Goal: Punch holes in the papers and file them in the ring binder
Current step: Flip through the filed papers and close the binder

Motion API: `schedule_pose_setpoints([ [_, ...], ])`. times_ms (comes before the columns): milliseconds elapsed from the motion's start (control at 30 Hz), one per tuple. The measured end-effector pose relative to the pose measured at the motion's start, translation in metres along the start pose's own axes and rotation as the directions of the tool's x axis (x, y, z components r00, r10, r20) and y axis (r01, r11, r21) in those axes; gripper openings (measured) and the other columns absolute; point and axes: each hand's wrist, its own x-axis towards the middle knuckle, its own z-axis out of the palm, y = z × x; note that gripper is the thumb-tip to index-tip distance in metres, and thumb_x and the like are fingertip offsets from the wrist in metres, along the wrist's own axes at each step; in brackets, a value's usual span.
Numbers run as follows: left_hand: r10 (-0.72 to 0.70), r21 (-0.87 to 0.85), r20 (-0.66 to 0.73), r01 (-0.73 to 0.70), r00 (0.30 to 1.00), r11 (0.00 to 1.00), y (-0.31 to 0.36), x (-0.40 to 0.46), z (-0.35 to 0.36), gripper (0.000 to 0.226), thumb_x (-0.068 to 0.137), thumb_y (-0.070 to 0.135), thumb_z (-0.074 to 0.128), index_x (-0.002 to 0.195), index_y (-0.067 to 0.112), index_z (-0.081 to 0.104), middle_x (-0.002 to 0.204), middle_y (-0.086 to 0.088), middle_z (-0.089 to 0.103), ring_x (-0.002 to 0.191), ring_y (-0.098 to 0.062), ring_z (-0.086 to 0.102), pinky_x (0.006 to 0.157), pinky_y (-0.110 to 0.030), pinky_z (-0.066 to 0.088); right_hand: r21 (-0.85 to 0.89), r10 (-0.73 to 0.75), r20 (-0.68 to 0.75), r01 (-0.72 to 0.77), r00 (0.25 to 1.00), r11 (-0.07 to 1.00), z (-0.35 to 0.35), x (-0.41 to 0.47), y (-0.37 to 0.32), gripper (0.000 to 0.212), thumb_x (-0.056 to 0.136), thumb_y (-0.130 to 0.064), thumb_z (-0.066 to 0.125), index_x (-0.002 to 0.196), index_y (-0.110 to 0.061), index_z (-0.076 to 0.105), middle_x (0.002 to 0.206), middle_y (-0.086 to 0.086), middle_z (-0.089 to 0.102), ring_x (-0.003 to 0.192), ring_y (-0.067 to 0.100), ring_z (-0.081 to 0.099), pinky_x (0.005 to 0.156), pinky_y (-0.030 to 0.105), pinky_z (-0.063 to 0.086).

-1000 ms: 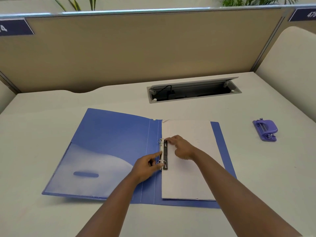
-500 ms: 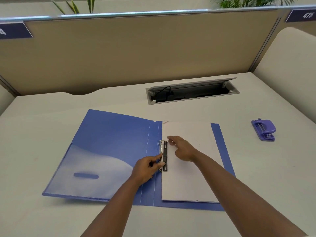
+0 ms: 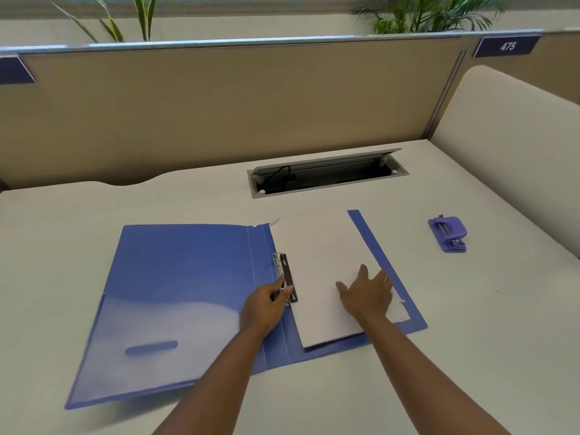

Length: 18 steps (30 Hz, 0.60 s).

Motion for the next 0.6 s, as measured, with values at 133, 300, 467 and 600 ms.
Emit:
schedule_pose_setpoints([
  [133,-0.024,-0.024,-0.005,0.024,1.0,0.999,0.005,0.001,0.005,0.047,0.089,0.046,0.05,0.133,0.03,0.05,0.117,-0.002,0.067,0.106,-0.017,0.061,0.084,-0.025,0.045,-0.086,0.122,0.087,-0.115,0.989,0.99,0.011,-0.01,0.01,0.094,0.084,-0.067,0.037,0.148,-0.016,-0.009,0.153,0.027,-0.012,0.144,0.039,-0.009,0.114,0.055,0.004],
  [300,-0.022,-0.01,-0.018,0.022,1.0,1.0,0.008,0.0,0.006,0.048,0.091,0.044,0.049,0.136,0.026,0.047,0.125,-0.005,0.063,0.113,-0.02,0.058,0.085,-0.023,0.041,-0.108,0.076,0.025,-0.073,0.997,0.991,0.015,-0.022,0.015,0.096,0.085,-0.064,0.039,0.148,-0.011,-0.01,0.153,0.032,-0.004,0.144,0.041,-0.001,0.117,0.05,0.005],
  [467,-0.026,0.055,-0.009,0.026,1.0,0.998,0.009,-0.002,0.006,0.05,0.092,0.046,0.045,0.137,0.027,0.043,0.125,-0.006,0.062,0.113,-0.021,0.057,0.085,-0.024,0.041,-0.072,0.025,0.002,-0.025,1.0,0.997,0.01,-0.023,0.019,0.096,0.086,-0.059,0.045,0.147,-0.006,-0.007,0.153,0.031,0.002,0.145,0.039,0.003,0.118,0.042,0.008],
  [600,-0.054,0.091,0.021,0.052,0.998,0.995,0.012,-0.001,0.006,0.053,0.09,0.046,0.048,0.139,0.027,0.041,0.118,-0.008,0.062,0.108,-0.023,0.058,0.088,-0.029,0.044,-0.008,0.03,-0.009,-0.03,1.0,1.0,0.006,-0.023,0.019,0.098,0.085,-0.052,0.054,0.147,-0.004,-0.006,0.153,0.028,0.01,0.144,0.036,0.012,0.117,0.041,0.015],
])
